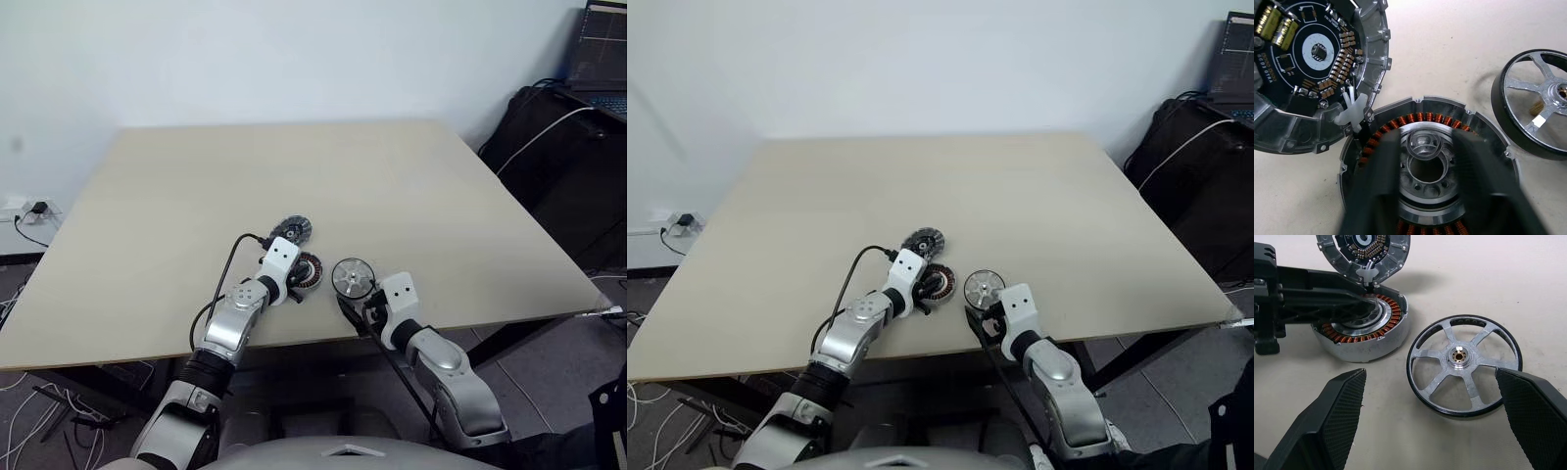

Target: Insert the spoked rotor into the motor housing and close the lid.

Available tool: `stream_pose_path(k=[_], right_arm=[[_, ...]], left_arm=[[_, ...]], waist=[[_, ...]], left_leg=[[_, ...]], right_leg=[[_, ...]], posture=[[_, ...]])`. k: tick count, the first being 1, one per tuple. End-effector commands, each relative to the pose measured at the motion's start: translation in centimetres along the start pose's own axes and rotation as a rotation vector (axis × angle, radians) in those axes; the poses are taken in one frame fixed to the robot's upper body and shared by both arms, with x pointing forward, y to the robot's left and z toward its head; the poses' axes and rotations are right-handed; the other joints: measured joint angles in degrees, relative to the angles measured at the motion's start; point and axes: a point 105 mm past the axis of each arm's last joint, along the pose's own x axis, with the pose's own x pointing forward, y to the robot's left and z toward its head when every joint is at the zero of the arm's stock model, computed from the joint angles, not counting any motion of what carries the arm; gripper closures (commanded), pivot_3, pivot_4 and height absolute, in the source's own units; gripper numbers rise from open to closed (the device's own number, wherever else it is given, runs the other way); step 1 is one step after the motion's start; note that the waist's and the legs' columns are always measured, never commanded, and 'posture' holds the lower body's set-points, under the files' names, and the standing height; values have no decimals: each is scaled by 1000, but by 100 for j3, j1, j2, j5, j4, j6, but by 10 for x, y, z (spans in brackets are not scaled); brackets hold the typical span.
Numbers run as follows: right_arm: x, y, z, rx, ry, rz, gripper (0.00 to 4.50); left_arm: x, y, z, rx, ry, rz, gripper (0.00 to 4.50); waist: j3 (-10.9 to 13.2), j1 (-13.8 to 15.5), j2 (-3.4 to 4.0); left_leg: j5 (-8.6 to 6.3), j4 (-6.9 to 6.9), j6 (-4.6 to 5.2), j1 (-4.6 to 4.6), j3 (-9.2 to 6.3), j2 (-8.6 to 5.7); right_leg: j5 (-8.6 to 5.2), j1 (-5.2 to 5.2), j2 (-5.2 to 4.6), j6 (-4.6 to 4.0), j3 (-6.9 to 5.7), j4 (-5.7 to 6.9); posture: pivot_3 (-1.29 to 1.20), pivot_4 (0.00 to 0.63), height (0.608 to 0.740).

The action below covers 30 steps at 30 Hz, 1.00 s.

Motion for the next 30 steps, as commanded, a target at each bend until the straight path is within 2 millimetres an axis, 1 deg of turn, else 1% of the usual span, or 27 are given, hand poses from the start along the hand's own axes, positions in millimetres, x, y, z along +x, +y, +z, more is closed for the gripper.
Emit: stream_pose_path(k=[1,3,6,9,10,12,16,18,19,21,23,24,30], right_arm=[[-1,0,20,-16,-82,-3,0],[-1,-1,20,-16,-81,-3,0],[-1,-1,20,-16,-81,-4,0],[-1,-1,20,-16,-79,-4,0],[-1,-1,20,-16,-79,-4,0],[-1,-1,20,-17,-78,-2,0],[0,0,21,-16,-78,2,0],[1,0,23,-6,-85,5,0],[2,1,25,-4,-88,5,0],[5,0,28,-8,-83,0,0],[9,-2,30,-28,-63,-11,395],[12,-1,31,-39,-53,-11,581],[28,13,45,-109,-28,61,2527]], left_arm=[[1,-1,7,15,-25,-8,1832],[0,-1,8,17,-30,-6,1162],[-4,-2,17,6,-78,-6,159],[-11,-6,29,-27,-141,-27,159],[-13,-7,31,-31,-151,-32,332],[-18,-9,32,-38,-162,-34,867],[-31,-10,30,-44,-169,-25,2177],[-40,-7,27,-49,-173,-5,2781],[-44,-5,25,-45,-173,11,3240],[-55,0,20,-43,-173,54,3834],[-65,5,15,-31,-179,102,4479],[-69,8,14,-24,-188,130,4500],[-91,9,-4,-15,-196,208,4500]], waist=[[0,0,0],[0,0,0],[0,-1,0],[0,-2,0],[0,-3,0],[0,-3,0],[-1,-7,2],[-1,-15,2],[-1,-11,2],[0,-19,5],[0,-22,5],[-1,-16,5],[-1,-8,9]], left_leg=[[0,0,0,0,0,0],[0,0,0,0,0,0],[0,0,0,0,0,0],[0,0,0,0,0,0],[0,0,0,0,0,0],[0,0,0,0,0,1],[0,0,0,1,0,1],[0,0,0,1,0,1],[0,0,0,1,0,3],[0,0,0,1,0,3],[0,0,-1,3,1,4],[0,0,-1,3,1,4],[0,-3,-2,2,2,4]], right_leg=[[1,0,0,-1,0,0],[1,0,0,-1,0,0],[1,0,0,-2,0,0],[1,0,-1,-3,1,0],[2,0,-1,-3,1,0],[2,0,-2,-4,1,0],[2,0,-2,-4,2,1],[2,0,-1,-4,2,1],[2,0,0,-4,3,1],[2,0,-1,-3,2,1],[2,0,-2,-3,4,3],[2,0,-2,-2,5,3],[4,-4,-5,-6,4,2]], posture=[[0,0,740],[0,0,740],[0,0,740],[0,0,740],[0,0,740],[0,0,740],[0,0,740],[0,0,740],[0,0,740],[0,0,740],[0,0,740],[0,0,740],[0,0,740]])
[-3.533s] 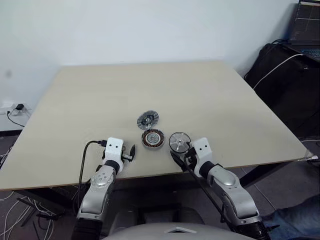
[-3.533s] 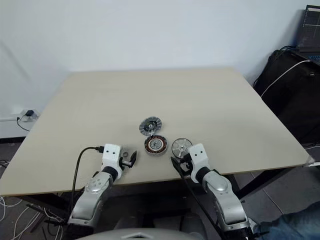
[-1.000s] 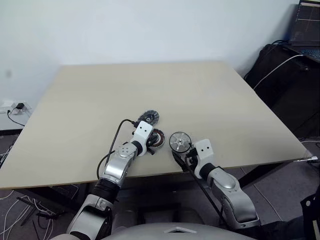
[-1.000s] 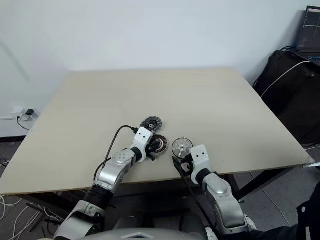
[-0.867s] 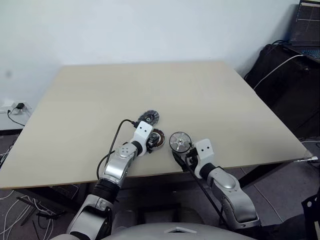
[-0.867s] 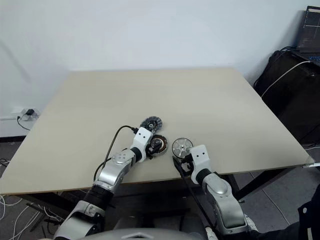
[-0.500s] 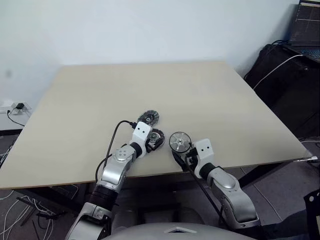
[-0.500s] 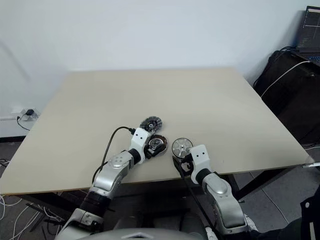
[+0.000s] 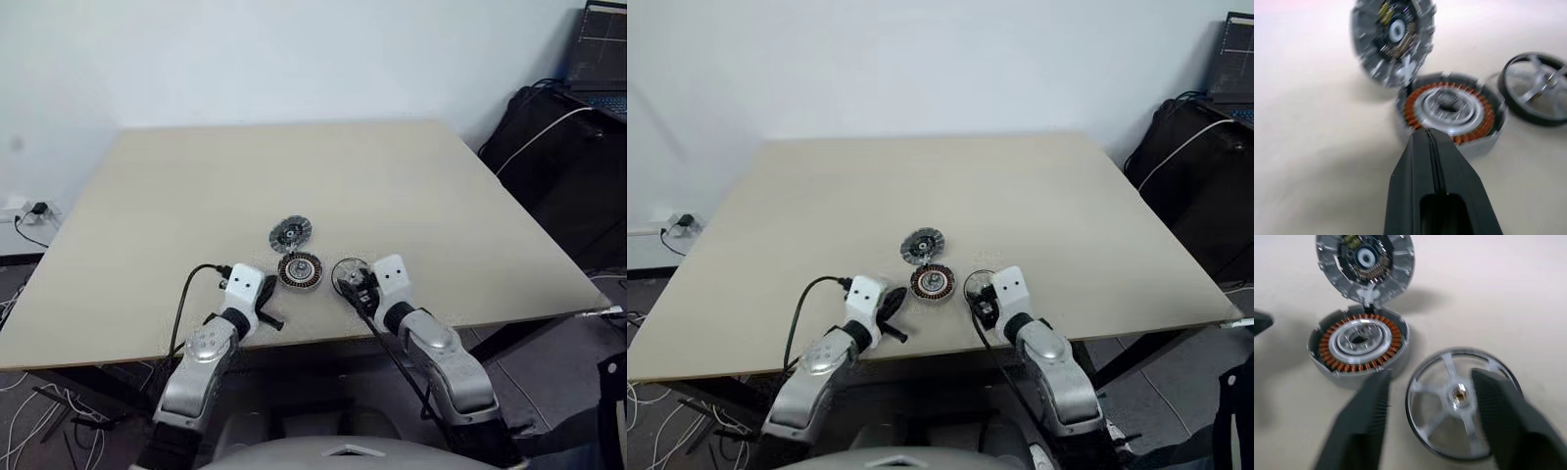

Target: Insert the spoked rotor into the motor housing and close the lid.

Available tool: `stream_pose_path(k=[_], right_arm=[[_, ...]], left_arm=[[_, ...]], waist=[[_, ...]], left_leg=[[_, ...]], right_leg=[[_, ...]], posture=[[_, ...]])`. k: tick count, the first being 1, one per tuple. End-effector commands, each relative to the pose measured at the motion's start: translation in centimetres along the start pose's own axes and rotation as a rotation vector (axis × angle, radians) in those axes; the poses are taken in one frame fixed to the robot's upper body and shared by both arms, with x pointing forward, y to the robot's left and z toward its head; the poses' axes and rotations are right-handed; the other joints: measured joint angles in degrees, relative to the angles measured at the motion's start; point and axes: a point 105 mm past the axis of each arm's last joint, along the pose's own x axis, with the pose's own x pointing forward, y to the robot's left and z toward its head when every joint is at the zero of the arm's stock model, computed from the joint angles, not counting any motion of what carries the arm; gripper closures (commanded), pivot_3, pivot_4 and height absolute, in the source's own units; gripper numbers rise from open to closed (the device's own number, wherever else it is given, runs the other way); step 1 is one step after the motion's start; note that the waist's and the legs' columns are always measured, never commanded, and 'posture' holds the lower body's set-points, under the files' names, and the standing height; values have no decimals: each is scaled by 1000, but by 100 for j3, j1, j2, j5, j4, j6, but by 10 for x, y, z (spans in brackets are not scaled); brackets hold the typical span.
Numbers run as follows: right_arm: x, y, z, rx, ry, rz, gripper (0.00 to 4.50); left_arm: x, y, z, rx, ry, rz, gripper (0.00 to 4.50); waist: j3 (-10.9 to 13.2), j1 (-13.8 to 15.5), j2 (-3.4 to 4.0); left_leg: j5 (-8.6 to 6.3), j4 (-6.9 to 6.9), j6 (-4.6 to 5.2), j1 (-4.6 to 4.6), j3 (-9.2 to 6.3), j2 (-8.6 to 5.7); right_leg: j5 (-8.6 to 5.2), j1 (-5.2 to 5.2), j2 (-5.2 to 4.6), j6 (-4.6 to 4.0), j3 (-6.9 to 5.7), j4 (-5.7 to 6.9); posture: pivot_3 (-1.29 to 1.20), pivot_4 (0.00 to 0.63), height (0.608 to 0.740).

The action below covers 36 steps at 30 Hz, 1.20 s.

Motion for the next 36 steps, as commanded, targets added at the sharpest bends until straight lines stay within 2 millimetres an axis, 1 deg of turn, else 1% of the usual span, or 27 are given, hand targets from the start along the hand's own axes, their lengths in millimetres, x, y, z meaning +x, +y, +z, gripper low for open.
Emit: stream_pose_path(k=[1,5,6,8,11,14,19,22,25,30,36], right_arm=[[10,10,21,-51,-27,48,2881],[22,18,26,-66,-7,81,4242],[27,20,28,-68,3,86,4469],[35,24,30,-79,19,92,4469],[44,26,35,-83,19,93,4469],[56,29,39,-80,34,78,4469],[72,29,38,-94,90,64,4469],[80,33,34,-98,134,96,4469],[85,36,29,-105,171,125,4469],[92,45,27,-121,196,188,4469],[99,48,30,-129,185,204,4469]], left_arm=[[-11,-1,15,24,-93,26,4500],[-18,-2,5,-4,-73,68,4500],[-19,-2,2,-10,-67,80,4500],[-22,-8,-1,-21,-68,77,4500],[-24,-13,-1,-17,-89,75,4500],[-23,-17,0,21,-113,90,4500],[-24,-23,-3,35,-113,71,4500],[-24,-23,-5,46,-106,63,4500],[-24,-22,-5,46,-103,62,4500],[-24,-21,-6,43,-99,60,4500],[-24,-23,-6,38,-97,51,4500]], waist=[[0,-4,1],[1,3,2],[0,-3,4],[-1,-5,5],[0,-5,6],[0,-11,8],[-2,-28,11],[-2,-35,11],[-2,-63,12],[-2,-87,13],[-2,-95,14]], left_leg=[[0,-1,0,0,0,0],[0,-3,0,-1,0,0],[0,-3,0,-1,0,0],[0,-4,-1,-1,1,1],[0,-5,-1,-2,3,1],[0,-8,-1,-6,7,1],[1,-15,-4,-6,14,2],[2,-16,-4,-9,17,2],[2,-16,-4,-10,19,2],[2,-16,-4,-10,20,2],[2,-16,-5,-10,21,2]], right_leg=[[0,0,0,0,1,0],[0,-2,-1,-1,-1,-1],[0,-2,-1,-1,-2,-1],[0,-3,-1,-1,-1,-1],[1,-5,-1,-1,-1,-1],[2,-12,-2,-2,0,-1],[2,-17,1,-4,3,-1],[2,-20,1,-6,3,-1],[2,-23,2,-6,4,-1],[3,-23,4,-6,4,0],[3,-23,4,-5,4,1]], posture=[[0,0,740],[0,0,740],[0,0,740],[0,0,740],[0,0,740],[0,0,740],[0,0,740],[0,0,740],[0,0,740],[0,0,740],[0,0,740]])
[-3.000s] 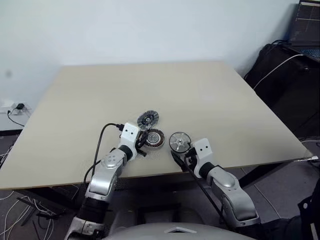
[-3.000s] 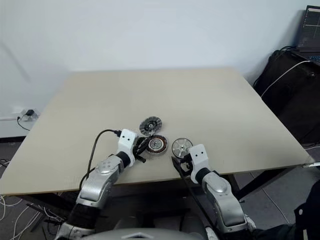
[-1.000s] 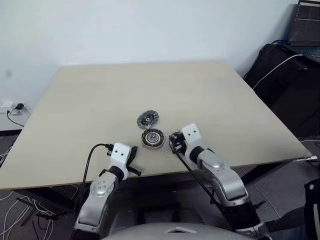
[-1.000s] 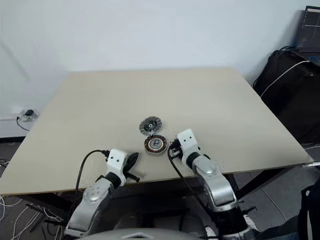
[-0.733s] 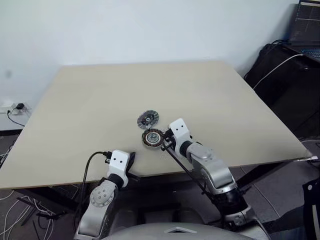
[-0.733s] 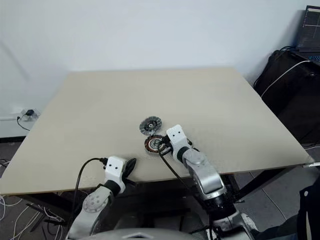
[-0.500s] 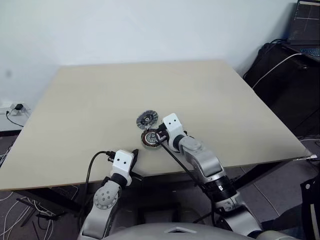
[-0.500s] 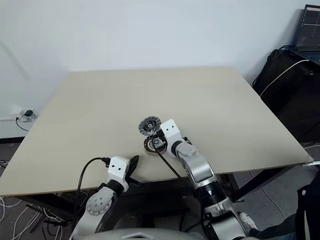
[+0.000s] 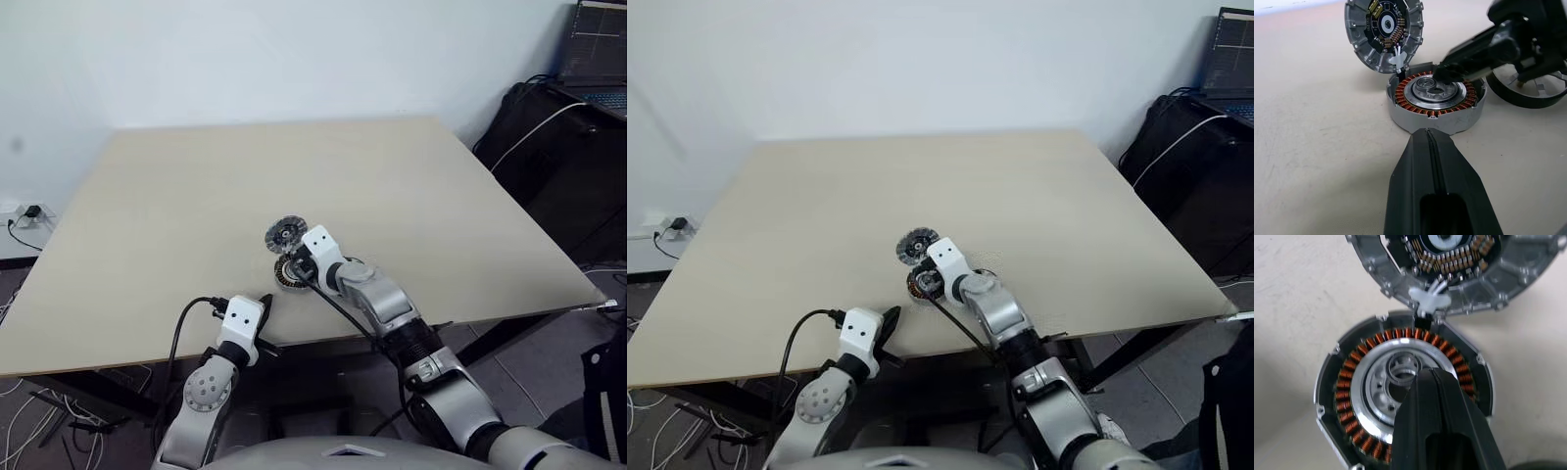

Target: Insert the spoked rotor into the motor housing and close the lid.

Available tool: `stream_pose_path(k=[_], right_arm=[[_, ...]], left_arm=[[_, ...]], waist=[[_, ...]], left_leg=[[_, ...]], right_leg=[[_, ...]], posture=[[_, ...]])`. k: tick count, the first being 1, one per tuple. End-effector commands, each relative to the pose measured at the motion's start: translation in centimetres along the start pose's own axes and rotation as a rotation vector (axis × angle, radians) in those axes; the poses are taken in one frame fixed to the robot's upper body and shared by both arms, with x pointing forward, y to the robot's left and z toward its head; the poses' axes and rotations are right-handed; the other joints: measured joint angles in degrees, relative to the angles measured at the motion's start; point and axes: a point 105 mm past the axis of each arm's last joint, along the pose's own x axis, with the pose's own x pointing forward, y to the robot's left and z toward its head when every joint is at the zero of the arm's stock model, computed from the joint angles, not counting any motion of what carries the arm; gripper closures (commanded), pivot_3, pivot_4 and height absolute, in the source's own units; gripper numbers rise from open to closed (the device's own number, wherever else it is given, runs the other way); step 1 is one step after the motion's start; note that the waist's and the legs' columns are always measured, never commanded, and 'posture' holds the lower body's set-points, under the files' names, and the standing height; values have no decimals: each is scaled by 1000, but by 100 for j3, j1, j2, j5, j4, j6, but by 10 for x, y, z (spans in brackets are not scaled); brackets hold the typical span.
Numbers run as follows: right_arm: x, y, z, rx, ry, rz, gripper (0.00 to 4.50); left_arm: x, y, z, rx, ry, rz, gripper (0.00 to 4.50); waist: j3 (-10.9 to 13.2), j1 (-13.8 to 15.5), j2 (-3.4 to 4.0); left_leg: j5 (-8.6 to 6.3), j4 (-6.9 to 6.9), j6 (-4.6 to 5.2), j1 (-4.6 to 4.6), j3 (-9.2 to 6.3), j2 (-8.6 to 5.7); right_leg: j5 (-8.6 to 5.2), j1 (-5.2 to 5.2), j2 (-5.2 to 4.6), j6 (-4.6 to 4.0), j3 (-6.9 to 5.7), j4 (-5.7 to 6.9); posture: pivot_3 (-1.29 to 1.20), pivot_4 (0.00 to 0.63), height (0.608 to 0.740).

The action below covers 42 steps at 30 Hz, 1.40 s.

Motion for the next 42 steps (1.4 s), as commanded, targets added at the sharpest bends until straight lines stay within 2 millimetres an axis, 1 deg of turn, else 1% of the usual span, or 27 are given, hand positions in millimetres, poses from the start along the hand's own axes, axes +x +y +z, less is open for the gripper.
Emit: stream_pose_path(k=[1,5,10,17,25,31,36,42], right_arm=[[0,1,20,-40,-63,4,4469],[0,-2,22,-77,-77,-23,4469],[-2,-3,31,-90,-139,-53,4469],[-2,13,39,-103,-190,29,4469],[3,20,43,-113,-197,38,4469],[10,26,31,-137,-143,60,4469],[12,23,24,-143,-118,53,4469],[8,14,18,-138,-103,40,4469]], left_arm=[[2,-1,7,4,-30,-11,4500],[1,-1,6,3,-29,-15,4500],[2,-2,5,4,-23,-23,4500],[3,-5,5,2,-19,-34,4500],[3,-8,5,-4,-11,-39,4500],[2,-6,3,-6,-4,-33,4500],[2,-6,3,-7,-5,-29,4500],[2,-5,2,-8,-3,-29,4500]], waist=[[0,1,0],[0,0,1],[1,-6,2],[0,-12,2],[1,-22,2],[1,-33,2],[1,-39,2],[1,-41,3]], left_leg=[[0,0,0,0,0,0],[0,0,0,-1,1,0],[1,-2,-2,0,2,0],[2,-5,-4,-1,5,1],[2,-5,-4,-1,6,2],[2,-6,-4,-2,7,2],[3,-6,-5,-5,9,2],[3,-7,-6,-5,10,2]], right_leg=[[0,0,0,0,0,0],[0,-1,0,0,0,0],[0,-3,0,0,1,2],[0,-7,0,0,2,2],[0,-7,0,0,3,3],[0,-10,-1,0,4,4],[0,-13,-1,-1,5,4],[0,-15,-1,-1,6,5]], posture=[[0,0,740],[0,0,740],[0,0,740],[0,0,740],[0,0,740],[0,0,740],[0,0,740],[0,0,740]])
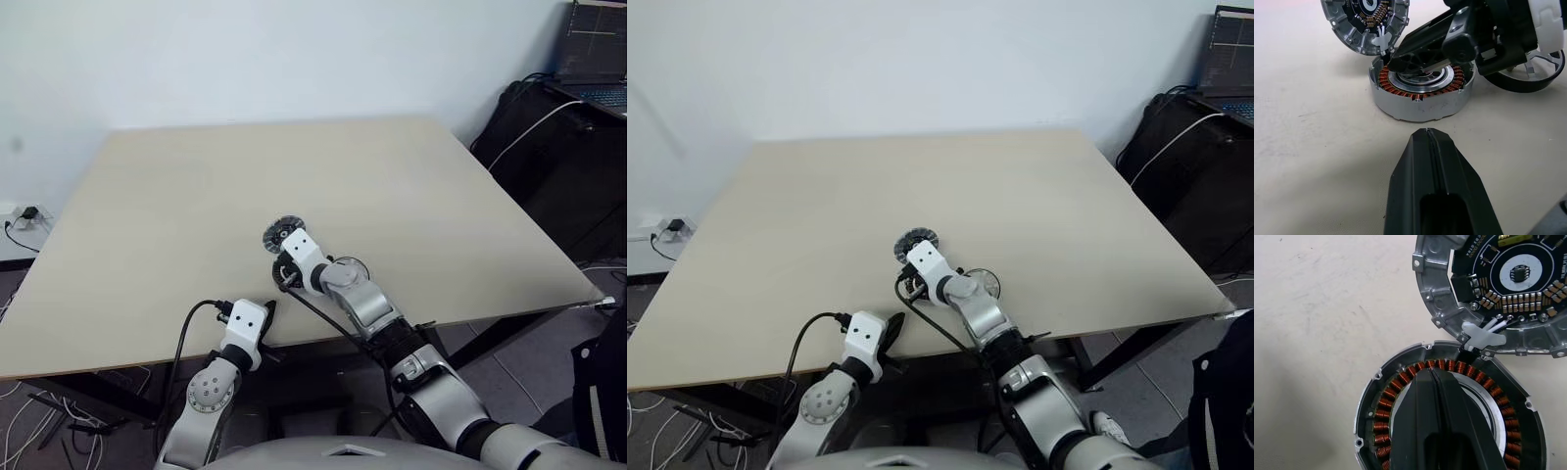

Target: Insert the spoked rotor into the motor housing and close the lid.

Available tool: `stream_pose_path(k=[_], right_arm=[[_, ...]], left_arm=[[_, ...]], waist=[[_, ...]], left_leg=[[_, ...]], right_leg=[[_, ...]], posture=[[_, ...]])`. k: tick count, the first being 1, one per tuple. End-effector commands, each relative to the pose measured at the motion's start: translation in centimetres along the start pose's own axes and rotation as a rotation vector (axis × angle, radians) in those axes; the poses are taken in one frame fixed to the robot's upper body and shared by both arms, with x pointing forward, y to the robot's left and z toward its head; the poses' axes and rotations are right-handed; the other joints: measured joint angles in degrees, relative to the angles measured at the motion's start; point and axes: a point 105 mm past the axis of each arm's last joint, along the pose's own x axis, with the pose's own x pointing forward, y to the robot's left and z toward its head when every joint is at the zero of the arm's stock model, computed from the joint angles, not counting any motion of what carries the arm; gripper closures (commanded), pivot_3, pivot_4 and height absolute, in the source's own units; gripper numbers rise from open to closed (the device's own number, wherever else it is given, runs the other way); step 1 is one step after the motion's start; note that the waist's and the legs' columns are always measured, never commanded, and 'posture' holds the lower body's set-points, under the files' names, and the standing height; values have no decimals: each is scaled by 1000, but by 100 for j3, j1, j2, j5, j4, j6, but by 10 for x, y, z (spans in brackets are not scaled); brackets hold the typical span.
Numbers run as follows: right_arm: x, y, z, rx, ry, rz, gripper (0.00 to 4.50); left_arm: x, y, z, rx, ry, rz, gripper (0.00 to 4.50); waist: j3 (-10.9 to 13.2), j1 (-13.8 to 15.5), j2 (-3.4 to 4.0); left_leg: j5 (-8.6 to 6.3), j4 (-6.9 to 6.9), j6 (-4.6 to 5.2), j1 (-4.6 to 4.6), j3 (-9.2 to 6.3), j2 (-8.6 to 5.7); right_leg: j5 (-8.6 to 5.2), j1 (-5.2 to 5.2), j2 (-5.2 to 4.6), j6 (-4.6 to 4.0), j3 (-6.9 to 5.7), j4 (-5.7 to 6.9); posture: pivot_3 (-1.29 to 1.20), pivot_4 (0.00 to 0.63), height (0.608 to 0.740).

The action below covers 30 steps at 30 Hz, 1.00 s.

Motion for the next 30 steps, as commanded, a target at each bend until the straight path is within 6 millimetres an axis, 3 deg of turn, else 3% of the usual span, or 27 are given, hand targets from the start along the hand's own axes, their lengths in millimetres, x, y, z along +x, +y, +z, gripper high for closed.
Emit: stream_pose_path(k=[1,9,30], right_arm=[[-6,-8,10,-19,-40,-17,4469],[-17,-16,2,-3,-32,-27,4469],[-19,0,6,19,-56,11,4469]], left_arm=[[1,1,12,9,-48,1,4500],[2,-2,11,10,-45,-13,4500],[3,-4,11,6,-37,-22,4500]], waist=[[0,0,0],[-1,-1,1],[-3,0,1]], left_leg=[[0,0,0,0,1,0],[0,-1,0,-3,1,0],[1,7,-1,-23,4,1]], right_leg=[[0,-1,-1,0,0,0],[0,-6,-1,0,3,1],[0,-27,2,-1,5,10]], posture=[[0,0,740],[0,0,740],[0,0,740]])
